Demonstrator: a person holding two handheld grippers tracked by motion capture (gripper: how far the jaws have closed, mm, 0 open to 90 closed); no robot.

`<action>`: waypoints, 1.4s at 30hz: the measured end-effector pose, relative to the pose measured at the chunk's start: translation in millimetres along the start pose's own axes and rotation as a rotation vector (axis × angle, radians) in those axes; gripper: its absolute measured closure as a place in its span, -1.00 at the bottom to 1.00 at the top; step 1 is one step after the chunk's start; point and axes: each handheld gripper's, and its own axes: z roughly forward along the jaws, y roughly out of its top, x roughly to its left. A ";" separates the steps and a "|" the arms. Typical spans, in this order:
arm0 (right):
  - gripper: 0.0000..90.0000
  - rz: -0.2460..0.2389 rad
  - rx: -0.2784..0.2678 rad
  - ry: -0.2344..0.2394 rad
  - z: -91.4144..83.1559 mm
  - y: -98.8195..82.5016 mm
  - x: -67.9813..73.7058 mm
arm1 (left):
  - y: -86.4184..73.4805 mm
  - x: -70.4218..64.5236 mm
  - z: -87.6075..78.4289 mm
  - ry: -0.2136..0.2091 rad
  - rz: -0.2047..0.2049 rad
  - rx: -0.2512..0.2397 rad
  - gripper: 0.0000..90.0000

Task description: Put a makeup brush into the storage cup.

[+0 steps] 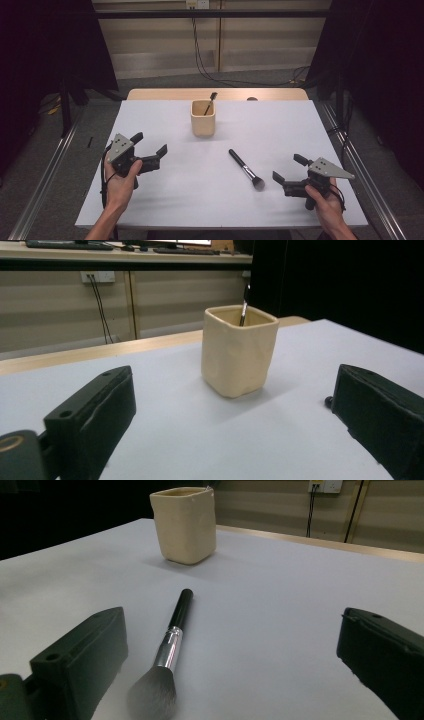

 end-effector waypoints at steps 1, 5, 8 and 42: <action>-1.00 0.004 -0.001 -0.001 0.2 0.1 0.0 | 0.7 -0.6 -2.5 0.001 0.009 -0.005 -0.92; -1.00 -0.004 -0.001 -0.002 -0.2 0.0 0.0 | -3.2 -1.6 -11.7 0.004 0.029 0.005 -0.93; -1.00 -0.001 -0.001 -0.002 -0.2 0.0 -0.2 | -8.7 -0.2 -18.5 0.010 0.026 0.011 -0.93; -1.00 0.000 -0.010 -0.019 0.3 0.4 0.8 | -48.9 -6.5 -81.0 0.043 0.014 0.073 -0.94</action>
